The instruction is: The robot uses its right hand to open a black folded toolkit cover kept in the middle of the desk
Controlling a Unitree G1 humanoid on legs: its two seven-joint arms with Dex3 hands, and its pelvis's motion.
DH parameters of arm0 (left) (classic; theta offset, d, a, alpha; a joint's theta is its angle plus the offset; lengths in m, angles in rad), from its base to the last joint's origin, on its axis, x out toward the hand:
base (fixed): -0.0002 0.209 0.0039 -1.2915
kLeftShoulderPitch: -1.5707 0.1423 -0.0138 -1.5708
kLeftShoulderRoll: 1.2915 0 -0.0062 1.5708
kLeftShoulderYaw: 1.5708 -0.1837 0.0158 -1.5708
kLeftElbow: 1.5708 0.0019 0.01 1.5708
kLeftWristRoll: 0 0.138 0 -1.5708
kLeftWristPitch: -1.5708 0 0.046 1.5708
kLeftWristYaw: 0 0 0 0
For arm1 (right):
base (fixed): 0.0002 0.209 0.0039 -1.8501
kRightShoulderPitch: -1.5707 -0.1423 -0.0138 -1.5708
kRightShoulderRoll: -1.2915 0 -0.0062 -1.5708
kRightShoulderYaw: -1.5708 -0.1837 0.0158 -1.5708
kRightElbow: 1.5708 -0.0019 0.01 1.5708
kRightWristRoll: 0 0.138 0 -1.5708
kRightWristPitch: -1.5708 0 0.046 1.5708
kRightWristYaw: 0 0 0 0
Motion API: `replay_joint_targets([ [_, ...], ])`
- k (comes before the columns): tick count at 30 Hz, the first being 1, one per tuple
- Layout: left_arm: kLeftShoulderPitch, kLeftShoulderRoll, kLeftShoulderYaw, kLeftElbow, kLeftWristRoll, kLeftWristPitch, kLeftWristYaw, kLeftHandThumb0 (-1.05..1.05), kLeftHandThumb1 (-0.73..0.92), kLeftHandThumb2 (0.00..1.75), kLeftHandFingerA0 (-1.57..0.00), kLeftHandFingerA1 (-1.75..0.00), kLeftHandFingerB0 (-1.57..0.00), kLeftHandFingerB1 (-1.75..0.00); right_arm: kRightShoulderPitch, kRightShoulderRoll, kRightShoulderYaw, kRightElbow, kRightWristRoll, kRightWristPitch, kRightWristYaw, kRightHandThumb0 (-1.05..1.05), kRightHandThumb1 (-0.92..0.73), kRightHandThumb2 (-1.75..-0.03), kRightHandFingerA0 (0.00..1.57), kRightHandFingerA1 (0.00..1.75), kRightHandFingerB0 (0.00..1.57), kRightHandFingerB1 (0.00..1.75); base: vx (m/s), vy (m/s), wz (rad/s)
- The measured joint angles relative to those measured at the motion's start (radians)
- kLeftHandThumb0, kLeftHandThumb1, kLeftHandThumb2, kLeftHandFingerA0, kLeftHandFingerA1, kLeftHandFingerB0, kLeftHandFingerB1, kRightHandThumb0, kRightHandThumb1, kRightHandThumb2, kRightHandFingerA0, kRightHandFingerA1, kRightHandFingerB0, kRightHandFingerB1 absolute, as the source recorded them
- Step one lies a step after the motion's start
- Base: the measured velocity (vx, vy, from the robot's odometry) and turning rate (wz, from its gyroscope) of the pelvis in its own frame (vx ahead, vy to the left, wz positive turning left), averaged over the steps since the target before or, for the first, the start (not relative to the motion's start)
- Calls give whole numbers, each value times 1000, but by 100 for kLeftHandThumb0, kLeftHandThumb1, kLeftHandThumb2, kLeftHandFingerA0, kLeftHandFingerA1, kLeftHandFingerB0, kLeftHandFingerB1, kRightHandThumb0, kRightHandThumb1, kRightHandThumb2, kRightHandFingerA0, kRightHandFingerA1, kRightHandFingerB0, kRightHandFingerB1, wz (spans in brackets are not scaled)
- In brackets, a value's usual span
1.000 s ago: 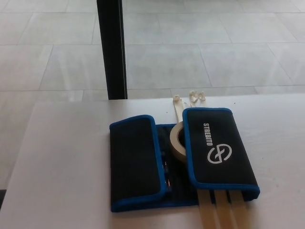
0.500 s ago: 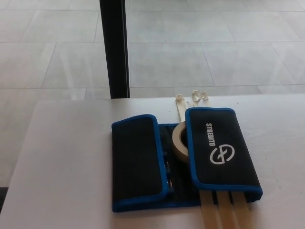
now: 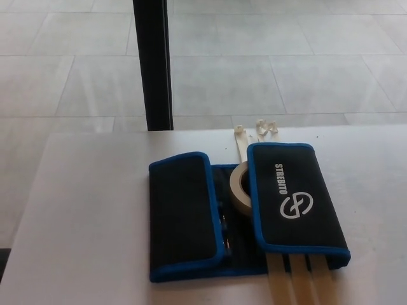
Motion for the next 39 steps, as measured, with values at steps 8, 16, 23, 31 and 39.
replay_joint_targets([
  [8,-10,0,0,0,0,0,0,-86,92,68,-40,-52,-36,-38,1,9,204,-1,-104,0,-20,-60,-70,-61,39,67,28,37,0,0,0],
  [16,-16,0,0,0,1,0,0,-84,92,69,-41,-52,-36,-39,1,11,386,0,-210,3,-43,-58,-53,-92,44,69,26,51,0,0,0],
  [23,-21,0,-1,0,1,0,0,-85,92,70,-42,-53,-37,-38,1,11,529,-8,-304,4,-57,-57,-69,-61,49,72,39,39,0,0,0],
  [31,-22,0,-1,0,1,0,0,-89,79,84,-36,-54,-30,-43,1,11,676,-29,-410,4,-72,-57,-72,-61,49,73,38,42,0,0,0],
  [39,-23,0,-1,1,1,0,0,-85,92,69,-40,-52,-35,-38,1,-11,799,-32,-510,4,-92,-57,-74,-61,46,77,35,46,0,0,0],
])
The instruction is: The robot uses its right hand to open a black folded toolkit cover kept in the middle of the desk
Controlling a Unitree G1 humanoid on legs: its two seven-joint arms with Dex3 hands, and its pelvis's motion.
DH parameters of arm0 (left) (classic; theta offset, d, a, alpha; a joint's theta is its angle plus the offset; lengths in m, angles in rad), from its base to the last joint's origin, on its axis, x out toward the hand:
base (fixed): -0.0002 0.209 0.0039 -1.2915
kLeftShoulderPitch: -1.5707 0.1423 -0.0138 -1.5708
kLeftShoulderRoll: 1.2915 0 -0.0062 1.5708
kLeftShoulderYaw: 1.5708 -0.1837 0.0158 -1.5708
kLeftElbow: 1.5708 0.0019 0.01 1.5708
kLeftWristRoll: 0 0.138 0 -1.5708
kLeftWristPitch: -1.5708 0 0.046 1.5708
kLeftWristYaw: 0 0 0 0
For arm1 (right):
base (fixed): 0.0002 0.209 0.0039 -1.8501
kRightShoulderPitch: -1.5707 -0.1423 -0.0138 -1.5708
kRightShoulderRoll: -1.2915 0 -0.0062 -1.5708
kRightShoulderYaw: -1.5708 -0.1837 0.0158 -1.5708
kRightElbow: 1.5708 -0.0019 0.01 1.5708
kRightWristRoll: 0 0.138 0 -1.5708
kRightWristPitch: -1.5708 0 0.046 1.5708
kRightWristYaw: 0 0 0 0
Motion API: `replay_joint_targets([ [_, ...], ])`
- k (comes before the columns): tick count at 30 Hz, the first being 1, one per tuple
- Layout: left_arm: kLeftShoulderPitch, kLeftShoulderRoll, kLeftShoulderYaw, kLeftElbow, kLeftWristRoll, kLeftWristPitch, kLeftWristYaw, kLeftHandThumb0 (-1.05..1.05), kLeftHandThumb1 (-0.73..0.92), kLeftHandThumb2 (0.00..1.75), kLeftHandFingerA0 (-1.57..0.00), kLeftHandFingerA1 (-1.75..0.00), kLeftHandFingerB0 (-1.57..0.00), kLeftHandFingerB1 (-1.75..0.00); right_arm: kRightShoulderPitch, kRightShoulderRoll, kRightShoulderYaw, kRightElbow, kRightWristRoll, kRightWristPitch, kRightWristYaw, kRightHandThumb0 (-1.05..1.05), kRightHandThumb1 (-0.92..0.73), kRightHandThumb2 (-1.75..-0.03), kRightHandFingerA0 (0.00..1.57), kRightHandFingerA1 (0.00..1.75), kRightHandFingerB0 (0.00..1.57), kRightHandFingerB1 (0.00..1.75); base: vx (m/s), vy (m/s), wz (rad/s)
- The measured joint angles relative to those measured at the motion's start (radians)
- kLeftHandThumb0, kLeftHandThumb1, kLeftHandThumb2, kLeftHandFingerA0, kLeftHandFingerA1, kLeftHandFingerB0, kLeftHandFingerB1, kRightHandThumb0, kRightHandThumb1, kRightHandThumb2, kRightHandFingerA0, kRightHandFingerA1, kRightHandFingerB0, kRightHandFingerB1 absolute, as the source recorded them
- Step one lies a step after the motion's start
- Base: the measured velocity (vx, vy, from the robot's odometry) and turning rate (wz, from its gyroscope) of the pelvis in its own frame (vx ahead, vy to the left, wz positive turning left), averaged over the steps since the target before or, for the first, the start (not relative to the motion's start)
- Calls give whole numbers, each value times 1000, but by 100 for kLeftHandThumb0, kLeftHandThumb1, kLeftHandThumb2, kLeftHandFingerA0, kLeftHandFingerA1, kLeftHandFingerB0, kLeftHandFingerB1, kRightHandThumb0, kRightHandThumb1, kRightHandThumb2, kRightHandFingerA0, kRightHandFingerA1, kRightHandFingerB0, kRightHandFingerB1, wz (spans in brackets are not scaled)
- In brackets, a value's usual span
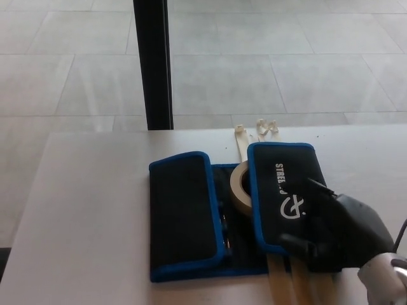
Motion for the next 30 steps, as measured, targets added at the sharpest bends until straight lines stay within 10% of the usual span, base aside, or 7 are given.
replay_joint_targets([
  [7,-2,0,0,0,0,0,0,-84,92,68,-41,-53,-37,-38,-5,-55,83,4,-91,-11,-38,-53,-74,-62,44,76,37,46,0,0,0],
  [8,-2,0,0,0,0,0,0,-84,92,68,-41,-55,-37,-39,-7,-67,97,7,-107,-15,-46,-56,-59,-96,43,74,31,57,0,0,0],
  [9,-2,0,0,0,0,0,0,-84,92,70,-41,-54,-36,-39,-10,-79,108,10,-123,-18,-54,-54,-75,-62,39,76,35,47,0,0,0],
  [30,-11,10,-3,9,4,0,-1,-84,92,68,-41,-52,-36,-38,-83,-197,302,184,-398,-29,-225,-25,-58,-57,17,52,25,31,0,0,0],
])
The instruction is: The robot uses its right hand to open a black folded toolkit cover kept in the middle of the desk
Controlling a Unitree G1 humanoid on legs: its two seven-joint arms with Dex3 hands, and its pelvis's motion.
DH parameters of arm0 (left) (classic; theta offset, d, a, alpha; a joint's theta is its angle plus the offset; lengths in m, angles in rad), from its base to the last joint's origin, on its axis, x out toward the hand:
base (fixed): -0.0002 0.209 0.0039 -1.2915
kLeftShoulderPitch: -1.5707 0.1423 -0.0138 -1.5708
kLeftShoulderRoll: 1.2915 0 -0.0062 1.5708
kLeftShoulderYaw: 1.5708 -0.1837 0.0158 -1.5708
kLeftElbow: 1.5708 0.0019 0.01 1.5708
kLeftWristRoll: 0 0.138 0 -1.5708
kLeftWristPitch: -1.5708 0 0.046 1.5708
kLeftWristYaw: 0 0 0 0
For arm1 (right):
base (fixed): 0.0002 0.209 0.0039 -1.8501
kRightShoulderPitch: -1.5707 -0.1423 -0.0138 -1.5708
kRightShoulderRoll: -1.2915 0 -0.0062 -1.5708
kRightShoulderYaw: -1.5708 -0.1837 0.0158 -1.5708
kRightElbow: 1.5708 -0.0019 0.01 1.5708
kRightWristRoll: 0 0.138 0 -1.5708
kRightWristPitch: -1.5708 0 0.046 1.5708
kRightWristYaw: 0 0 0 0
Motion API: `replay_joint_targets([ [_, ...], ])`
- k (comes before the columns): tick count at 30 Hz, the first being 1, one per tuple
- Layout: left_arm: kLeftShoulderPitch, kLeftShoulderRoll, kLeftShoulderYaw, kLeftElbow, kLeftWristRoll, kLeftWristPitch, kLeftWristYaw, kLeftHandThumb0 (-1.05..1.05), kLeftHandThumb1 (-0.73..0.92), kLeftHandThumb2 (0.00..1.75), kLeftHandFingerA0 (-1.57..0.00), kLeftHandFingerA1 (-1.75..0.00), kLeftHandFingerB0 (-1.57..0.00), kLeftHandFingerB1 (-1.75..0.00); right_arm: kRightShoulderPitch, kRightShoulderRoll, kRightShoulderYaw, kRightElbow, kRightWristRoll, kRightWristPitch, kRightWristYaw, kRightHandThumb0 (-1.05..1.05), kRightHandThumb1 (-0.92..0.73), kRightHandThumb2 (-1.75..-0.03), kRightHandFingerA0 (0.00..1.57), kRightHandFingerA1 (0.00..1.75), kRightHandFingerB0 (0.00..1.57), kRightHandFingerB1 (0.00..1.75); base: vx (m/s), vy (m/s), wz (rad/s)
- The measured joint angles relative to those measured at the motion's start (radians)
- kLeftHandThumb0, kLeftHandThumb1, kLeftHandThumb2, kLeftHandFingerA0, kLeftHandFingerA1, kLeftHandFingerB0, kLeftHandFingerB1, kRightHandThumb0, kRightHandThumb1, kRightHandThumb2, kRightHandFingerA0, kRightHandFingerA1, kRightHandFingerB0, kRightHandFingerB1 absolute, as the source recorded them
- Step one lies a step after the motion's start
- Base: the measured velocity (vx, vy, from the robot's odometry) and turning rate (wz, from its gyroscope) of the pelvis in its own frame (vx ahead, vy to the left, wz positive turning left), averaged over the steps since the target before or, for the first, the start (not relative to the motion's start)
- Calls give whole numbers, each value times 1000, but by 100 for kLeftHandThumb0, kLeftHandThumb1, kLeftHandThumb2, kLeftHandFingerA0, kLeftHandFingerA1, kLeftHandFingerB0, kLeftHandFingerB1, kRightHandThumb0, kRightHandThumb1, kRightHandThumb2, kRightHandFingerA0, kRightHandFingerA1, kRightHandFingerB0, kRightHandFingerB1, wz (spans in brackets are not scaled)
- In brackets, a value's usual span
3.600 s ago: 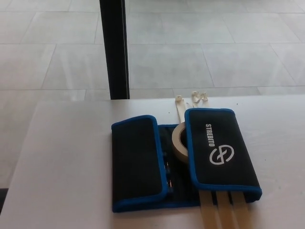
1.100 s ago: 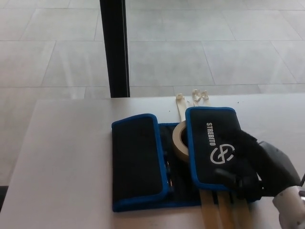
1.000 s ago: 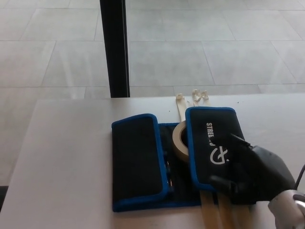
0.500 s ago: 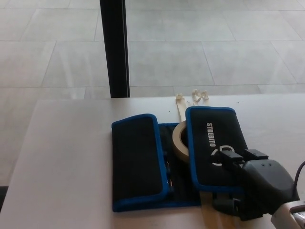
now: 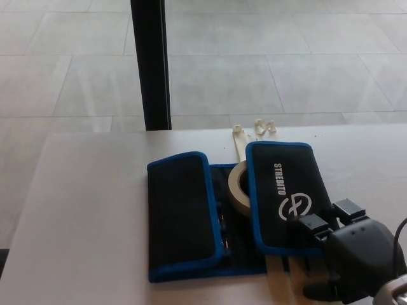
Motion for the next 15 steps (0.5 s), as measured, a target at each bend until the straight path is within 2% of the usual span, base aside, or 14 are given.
replay_joint_targets([
  [2,-1,5,-1,4,1,0,0,-85,92,68,-40,-53,-37,-39,-5,7,13,30,-31,4,-35,-18,-57,-58,16,51,19,31,0,0,0],
  [3,-2,8,-1,6,1,0,0,-84,92,68,-40,-53,-37,-39,-7,12,18,42,-41,6,-48,-24,-58,-57,18,52,15,30,0,0,0],
  [4,-3,10,-2,7,2,0,-1,-89,78,85,-35,-55,-30,-44,-9,18,23,55,-53,9,-61,-35,-59,-58,29,56,17,31,0,0,0],
  [5,-3,12,-2,8,2,0,-1,-83,92,69,-38,-52,-34,-39,-10,21,26,63,-61,11,-71,-41,-61,-58,42,59,22,33,0,0,0],
  [6,-5,16,-2,9,2,0,-2,-85,92,68,-39,-52,-35,-39,-12,29,30,79,-77,13,-91,-44,-65,-59,52,63,26,34,0,0,0],
  [7,-7,19,-2,10,2,0,-3,-85,92,68,-39,-52,-35,-39,-14,33,31,90,-89,13,-107,-44,-65,-59,52,63,26,34,0,0,0],
  [9,-10,24,-4,13,2,0,-5,-84,92,68,-39,-51,-35,-39,-20,38,31,104,-108,12,-136,-44,-75,-62,71,73,32,37,0,0,0],
  [10,-11,27,-5,14,3,0,-7,-85,92,67,-42,-51,-37,-39,-24,40,31,108,-118,10,-151,-39,-77,-63,80,129,38,38,0,0,0],
  [11,-12,30,-5,15,3,0,-8,-85,92,67,-42,-51,-37,-39,-29,42,31,112,-124,8,-164,-39,-77,-63,80,129,38,38,0,0,0],
  [12,-12,32,-5,17,3,0,-9,-90,78,83,-37,-54,-31,-43,-36,46,30,116,-132,4,-181,-46,-59,-95,101,128,35,54,0,0,0],
  [13,-13,33,-5,19,3,0,-9,-84,91,67,-38,-52,-34,-39,-41,48,30,118,-138,1,-193,-35,-74,-68,87,156,41,42,0,0,0],
  [15,-13,34,-5,20,2,0,-10,-85,90,67,-40,-53,-35,-39,-53,58,29,136,-155,-9,-229,-32,-71,-66,85,160,40,43,0,0,0],
])
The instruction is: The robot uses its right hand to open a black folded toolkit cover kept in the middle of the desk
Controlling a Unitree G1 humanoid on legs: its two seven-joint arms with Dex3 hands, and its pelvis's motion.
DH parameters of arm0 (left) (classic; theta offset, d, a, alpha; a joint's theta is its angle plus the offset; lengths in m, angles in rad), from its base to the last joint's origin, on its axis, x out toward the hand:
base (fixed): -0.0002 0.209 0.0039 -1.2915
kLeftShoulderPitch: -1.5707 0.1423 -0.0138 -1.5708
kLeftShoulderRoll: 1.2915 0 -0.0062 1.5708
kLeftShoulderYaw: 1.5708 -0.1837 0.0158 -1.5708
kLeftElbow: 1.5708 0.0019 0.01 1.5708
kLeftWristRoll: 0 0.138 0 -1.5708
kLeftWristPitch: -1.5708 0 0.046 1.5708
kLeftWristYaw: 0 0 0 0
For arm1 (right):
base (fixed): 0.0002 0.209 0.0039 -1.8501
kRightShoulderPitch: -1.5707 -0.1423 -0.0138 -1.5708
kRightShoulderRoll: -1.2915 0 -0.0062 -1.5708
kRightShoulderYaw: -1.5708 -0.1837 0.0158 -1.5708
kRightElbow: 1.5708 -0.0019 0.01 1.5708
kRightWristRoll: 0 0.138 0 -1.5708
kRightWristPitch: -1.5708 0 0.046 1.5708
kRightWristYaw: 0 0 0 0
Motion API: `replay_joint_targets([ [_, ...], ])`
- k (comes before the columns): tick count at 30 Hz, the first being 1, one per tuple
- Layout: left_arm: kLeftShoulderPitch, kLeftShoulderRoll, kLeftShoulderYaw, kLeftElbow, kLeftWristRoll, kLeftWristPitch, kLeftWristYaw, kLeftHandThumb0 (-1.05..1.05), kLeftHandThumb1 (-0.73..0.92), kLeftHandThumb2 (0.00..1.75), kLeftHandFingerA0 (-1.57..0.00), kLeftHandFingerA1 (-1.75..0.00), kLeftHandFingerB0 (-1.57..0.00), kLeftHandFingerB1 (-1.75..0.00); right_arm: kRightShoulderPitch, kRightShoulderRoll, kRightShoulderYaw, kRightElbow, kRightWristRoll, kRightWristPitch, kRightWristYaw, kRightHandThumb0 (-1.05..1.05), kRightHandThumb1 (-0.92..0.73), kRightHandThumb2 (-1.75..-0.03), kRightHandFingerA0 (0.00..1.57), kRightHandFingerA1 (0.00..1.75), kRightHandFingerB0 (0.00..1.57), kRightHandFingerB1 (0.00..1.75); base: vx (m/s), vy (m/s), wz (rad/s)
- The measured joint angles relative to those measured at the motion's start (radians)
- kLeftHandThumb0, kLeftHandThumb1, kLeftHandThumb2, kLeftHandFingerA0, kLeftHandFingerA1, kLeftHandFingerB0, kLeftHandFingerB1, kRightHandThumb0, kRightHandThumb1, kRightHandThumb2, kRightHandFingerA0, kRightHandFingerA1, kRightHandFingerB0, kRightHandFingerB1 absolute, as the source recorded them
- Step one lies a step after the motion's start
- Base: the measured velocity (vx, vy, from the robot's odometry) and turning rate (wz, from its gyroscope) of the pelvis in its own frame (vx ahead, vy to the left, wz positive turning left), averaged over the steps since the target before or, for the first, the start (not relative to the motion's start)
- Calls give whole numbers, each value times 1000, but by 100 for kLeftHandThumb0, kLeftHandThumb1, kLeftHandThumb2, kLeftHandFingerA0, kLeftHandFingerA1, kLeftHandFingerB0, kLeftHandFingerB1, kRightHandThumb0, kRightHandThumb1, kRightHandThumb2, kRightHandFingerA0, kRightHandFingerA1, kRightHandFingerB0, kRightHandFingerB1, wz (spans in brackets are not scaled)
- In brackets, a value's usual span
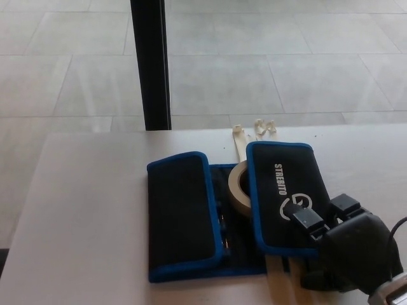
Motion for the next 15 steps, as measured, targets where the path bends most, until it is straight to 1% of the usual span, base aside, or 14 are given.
replay_joint_targets([
  [1,0,0,1,1,0,0,-1,-85,89,67,-40,-54,-36,-40,-4,5,0,9,-5,-5,-14,-28,-67,-64,87,166,42,43,0,0,0],
  [3,0,2,4,2,-1,0,-3,-85,92,69,-40,-53,-34,-39,-11,15,-3,32,-13,-21,-45,-28,-67,-63,85,166,48,42,0,0,0],
  [4,0,5,2,3,-1,0,-4,-85,92,69,-40,-53,-34,-39,-14,19,-7,43,-15,-33,-60,-28,-67,-63,85,166,48,42,0,0,0],
  [5,0,9,0,4,0,0,-6,-85,92,69,-40,-52,-36,-39,-17,22,-11,51,-18,-43,-73,-29,-65,-64,89,143,59,48,0,0,0],
  [6,0,13,-1,4,1,0,-7,-85,92,69,-40,-52,-36,-39,-19,26,-15,59,-20,-55,-86,-29,-65,-64,89,143,59,48,0,0,0],
  [7,0,16,-2,4,1,0,-8,-85,92,69,-39,-53,-35,-39,-22,27,-19,65,-23,-64,-97,-30,-65,-64,87,147,65,51,0,0,0],
  [8,0,20,-3,5,1,0,-10,-85,92,70,-38,-54,-33,-40,-24,30,-26,74,-27,-76,-112,-32,-67,-65,82,144,70,56,0,0,0],
  [10,0,26,-5,5,1,-1,-12,-86,92,68,-39,-54,-34,-39,-27,33,-37,84,-35,-93,-136,-34,-66,-66,83,147,77,59,0,0,0],
  [11,0,28,-5,5,1,-1,-12,-86,91,67,-39,-54,-34,-39,-28,35,-43,89,-38,-101,-148,-36,-65,-66,84,156,79,61,0,0,0],
  [14,-1,28,-3,6,-1,0,-14,-86,91,67,-42,-56,-37,-40,-29,44,-55,105,-47,-110,-171,-37,-62,-66,84,157,82,61,0,0,0],
  [15,-3,28,-3,7,-1,-1,-14,-86,91,67,-41,-57,-37,-40,-30,48,-60,117,-51,-111,-180,-35,-60,-65,87,159,82,62,0,0,0],
])
